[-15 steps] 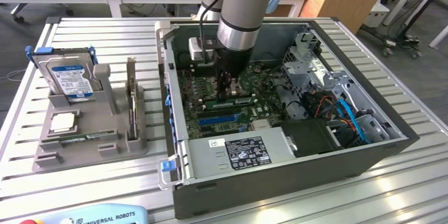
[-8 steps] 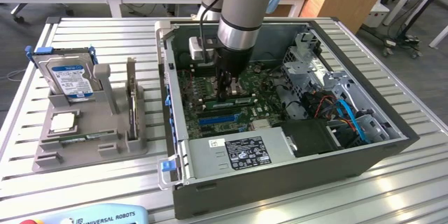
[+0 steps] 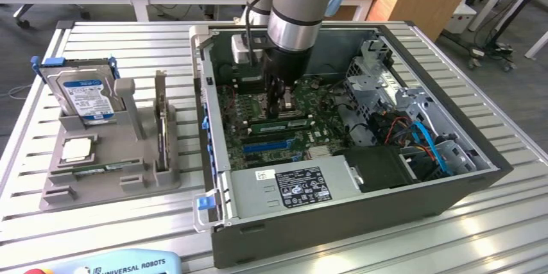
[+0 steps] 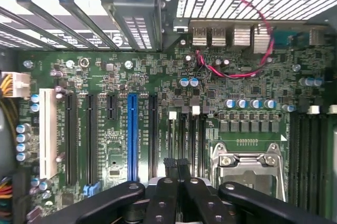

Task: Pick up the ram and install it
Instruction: 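Press down the ram until it locks into place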

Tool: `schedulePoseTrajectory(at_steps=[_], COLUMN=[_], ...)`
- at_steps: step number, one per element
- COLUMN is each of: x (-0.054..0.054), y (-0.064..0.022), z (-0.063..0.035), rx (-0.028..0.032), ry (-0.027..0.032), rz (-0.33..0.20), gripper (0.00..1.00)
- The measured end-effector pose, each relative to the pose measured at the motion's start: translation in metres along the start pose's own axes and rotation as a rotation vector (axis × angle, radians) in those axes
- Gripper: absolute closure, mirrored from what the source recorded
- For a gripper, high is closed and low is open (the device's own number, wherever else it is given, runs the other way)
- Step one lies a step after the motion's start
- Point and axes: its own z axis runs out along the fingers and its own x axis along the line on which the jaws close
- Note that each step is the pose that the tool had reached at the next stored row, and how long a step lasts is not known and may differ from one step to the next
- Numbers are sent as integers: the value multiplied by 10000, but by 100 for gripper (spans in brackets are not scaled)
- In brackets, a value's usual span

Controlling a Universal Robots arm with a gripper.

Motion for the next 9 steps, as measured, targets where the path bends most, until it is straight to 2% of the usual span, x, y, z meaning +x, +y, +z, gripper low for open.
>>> schedulePoseTrajectory(at_steps=[4, 9], x=[-1, -1], y=[3, 4], z=[-80, -84], rx=[1, 1], ry=[-1, -1], rz=[0, 0], gripper=[90, 90])
